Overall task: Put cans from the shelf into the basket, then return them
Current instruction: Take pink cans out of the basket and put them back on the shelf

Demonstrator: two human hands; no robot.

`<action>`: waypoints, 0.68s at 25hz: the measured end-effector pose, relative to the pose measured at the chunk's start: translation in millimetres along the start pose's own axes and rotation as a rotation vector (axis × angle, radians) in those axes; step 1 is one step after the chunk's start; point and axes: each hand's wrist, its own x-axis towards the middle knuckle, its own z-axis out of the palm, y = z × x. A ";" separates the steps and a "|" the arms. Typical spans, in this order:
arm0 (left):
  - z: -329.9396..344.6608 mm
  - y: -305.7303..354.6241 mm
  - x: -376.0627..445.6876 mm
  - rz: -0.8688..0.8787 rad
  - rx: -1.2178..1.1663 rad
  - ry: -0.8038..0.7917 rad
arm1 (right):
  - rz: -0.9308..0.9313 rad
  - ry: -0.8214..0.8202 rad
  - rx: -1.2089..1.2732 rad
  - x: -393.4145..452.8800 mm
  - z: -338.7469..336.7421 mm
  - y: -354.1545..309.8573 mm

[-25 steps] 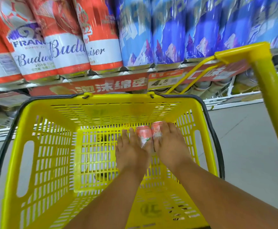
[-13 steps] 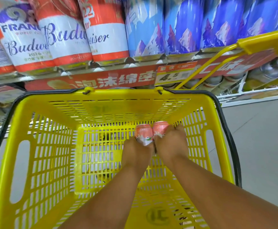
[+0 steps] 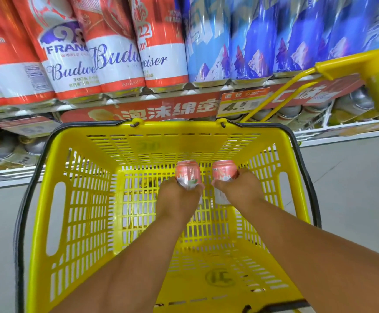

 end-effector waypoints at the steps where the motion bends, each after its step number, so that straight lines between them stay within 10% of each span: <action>1: -5.1 3.4 -3.4 0.011 0.008 0.027 | -0.019 0.011 0.019 -5.6 -4.6 -2.1; 17: -146.9 176.6 -164.4 0.418 -0.109 0.169 | -0.333 0.174 0.333 -179.3 -196.5 -110.4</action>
